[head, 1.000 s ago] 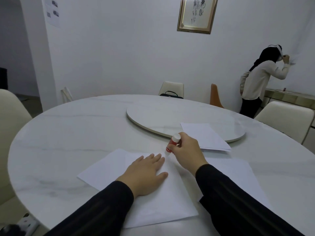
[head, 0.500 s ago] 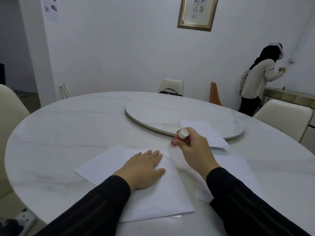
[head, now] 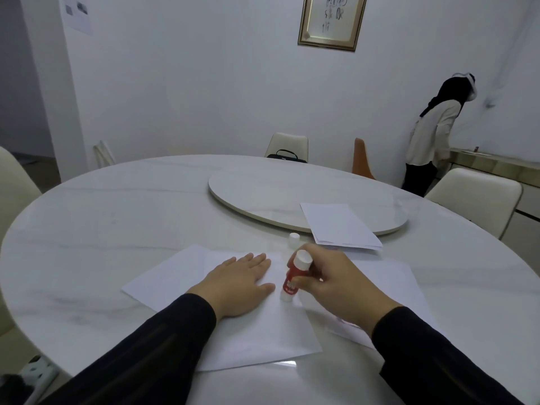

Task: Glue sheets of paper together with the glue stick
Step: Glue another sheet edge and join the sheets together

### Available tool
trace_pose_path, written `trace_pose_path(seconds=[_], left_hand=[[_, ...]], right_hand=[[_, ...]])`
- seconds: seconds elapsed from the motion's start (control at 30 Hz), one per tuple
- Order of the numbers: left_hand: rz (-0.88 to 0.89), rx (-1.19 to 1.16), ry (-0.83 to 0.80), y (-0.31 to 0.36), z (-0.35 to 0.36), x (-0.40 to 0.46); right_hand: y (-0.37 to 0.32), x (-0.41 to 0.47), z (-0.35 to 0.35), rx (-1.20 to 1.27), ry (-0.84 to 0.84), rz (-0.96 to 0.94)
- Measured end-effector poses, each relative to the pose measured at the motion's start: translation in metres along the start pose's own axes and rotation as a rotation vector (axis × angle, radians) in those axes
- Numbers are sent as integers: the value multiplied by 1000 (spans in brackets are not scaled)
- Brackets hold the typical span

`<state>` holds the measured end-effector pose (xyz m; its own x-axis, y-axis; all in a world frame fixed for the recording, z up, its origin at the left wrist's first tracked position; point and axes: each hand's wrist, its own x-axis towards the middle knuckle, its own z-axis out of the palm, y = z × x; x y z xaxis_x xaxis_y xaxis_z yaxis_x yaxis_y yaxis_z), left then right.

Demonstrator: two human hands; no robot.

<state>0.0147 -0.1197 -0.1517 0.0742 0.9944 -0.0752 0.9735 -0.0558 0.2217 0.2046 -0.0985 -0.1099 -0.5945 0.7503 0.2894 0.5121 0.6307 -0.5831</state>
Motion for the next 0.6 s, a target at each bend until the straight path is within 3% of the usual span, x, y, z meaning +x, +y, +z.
trace_pose_path(seconds=[0.17, 0.27, 0.33, 0.4, 0.47, 0.53, 0.6], left_hand=[[-5, 17, -14, 2, -2, -2], [-14, 60, -52, 6, -7, -2], [14, 122, -108, 9, -15, -3], [53, 152, -122, 12, -26, -5], [-3, 149, -42, 18, -29, -8], [-193, 173, 89, 27, -24, -14], [-268, 204, 51, 35, -17, -20]], right_hand=[[1, -39, -14, 203, -111, 15], [5, -53, -17, 474, -166, 22], [11, -57, -18, 823, -34, 69], [20, -58, -18, 1131, 230, 150], [25, -56, -19, 1241, 417, 186], [22, -56, -21, 1275, 489, 218], [21, -55, -20, 1273, 504, 257]])
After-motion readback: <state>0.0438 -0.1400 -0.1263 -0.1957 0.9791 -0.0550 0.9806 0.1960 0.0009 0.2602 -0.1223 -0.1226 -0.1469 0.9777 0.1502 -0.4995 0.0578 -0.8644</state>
